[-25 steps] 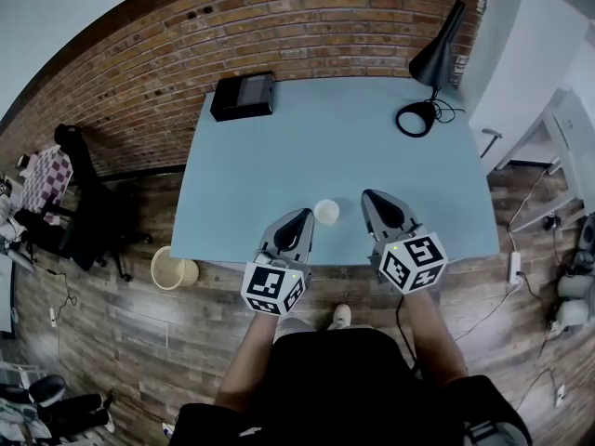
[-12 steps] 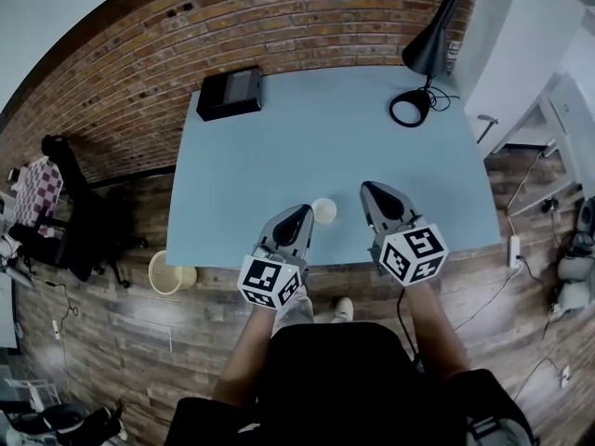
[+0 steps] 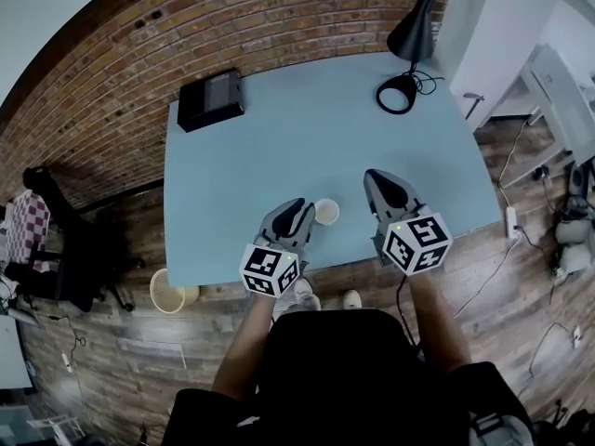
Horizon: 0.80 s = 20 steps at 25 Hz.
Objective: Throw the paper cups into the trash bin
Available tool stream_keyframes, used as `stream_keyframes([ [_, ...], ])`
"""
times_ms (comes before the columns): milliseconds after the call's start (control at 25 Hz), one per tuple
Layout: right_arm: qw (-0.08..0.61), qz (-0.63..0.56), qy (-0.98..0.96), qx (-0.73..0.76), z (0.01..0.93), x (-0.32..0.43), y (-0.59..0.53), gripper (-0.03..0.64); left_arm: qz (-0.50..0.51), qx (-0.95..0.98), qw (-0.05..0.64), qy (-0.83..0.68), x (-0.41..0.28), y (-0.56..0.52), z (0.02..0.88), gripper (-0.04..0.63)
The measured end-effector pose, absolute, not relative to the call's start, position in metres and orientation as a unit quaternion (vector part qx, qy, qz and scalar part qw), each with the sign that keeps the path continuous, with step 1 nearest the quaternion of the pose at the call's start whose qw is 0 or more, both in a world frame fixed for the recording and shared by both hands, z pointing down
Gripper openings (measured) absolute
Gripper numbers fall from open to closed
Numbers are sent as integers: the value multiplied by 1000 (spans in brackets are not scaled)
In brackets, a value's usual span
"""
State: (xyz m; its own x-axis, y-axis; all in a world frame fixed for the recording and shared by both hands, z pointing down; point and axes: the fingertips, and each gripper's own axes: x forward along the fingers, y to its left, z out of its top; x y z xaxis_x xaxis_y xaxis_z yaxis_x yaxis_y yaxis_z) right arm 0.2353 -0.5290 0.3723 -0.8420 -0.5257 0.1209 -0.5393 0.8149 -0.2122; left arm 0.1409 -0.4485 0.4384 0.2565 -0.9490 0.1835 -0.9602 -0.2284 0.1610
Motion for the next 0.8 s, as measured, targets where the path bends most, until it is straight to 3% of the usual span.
stream_keyframes([
  [160, 33, 123, -944, 305, 379, 231, -535, 3, 47, 800, 132, -583, 138, -459, 461, 126],
  [480, 42, 123, -925, 357, 388, 234, -547, 3, 133, 832, 140, -520, 148, -478, 517, 327],
  [800, 58, 131, -901, 409, 401, 248, -556, 3, 203, 853, 167, -451, 165, -487, 570, 485],
])
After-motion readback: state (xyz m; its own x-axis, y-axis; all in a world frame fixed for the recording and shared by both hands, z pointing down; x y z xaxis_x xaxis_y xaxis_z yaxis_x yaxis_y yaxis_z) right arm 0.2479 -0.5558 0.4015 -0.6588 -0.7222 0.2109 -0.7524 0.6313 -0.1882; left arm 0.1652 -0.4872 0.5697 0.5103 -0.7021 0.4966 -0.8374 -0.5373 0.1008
